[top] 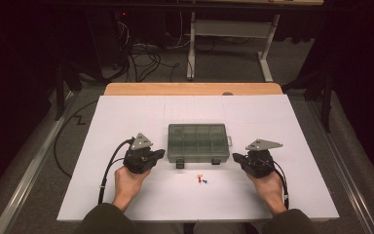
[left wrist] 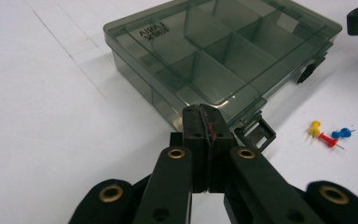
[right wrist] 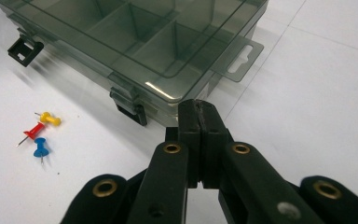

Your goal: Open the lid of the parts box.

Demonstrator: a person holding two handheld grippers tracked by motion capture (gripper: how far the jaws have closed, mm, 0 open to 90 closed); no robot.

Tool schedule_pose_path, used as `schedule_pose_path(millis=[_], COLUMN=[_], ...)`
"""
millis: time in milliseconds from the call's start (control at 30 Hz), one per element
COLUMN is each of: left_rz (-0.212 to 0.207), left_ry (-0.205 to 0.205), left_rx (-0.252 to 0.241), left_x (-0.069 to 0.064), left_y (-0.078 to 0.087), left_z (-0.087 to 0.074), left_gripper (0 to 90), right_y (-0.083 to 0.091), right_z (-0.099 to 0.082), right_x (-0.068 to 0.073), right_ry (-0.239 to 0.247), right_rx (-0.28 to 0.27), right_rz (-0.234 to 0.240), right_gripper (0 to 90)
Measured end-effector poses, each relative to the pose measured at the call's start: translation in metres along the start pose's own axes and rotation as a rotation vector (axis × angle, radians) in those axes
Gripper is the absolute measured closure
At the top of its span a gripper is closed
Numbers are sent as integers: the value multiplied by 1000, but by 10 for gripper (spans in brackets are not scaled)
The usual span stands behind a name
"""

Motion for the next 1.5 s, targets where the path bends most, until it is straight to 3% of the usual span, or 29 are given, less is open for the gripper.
schedule_pose_path(millis=[500, 967, 1500], left_rz=[16, 18, 17], left_ry=[-32, -45, -42], left_rx=[115, 155, 158], left_x=[-2, -4, -4], left_y=[-8, -13, -18], left_z=[-9, -12, -12], left_gripper=[897, 895, 895], right_y=[-6, -9, -12], right_z=[-3, -4, -5], right_x=[3, 5, 6], right_ry=[13, 18, 26], right_rx=[37, 58, 76], right_rz=[7, 16, 15], right_gripper=[900, 900, 900])
Point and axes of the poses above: each handheld gripper's, and its own axes: y roughly backward along the jaws, z roughly out of its top, x roughly to its left, the point moved 6 cm from there along -y, roughly forward along the jaws, and after that the axes turned 5 degrees about -z, right-handed, at the moved point
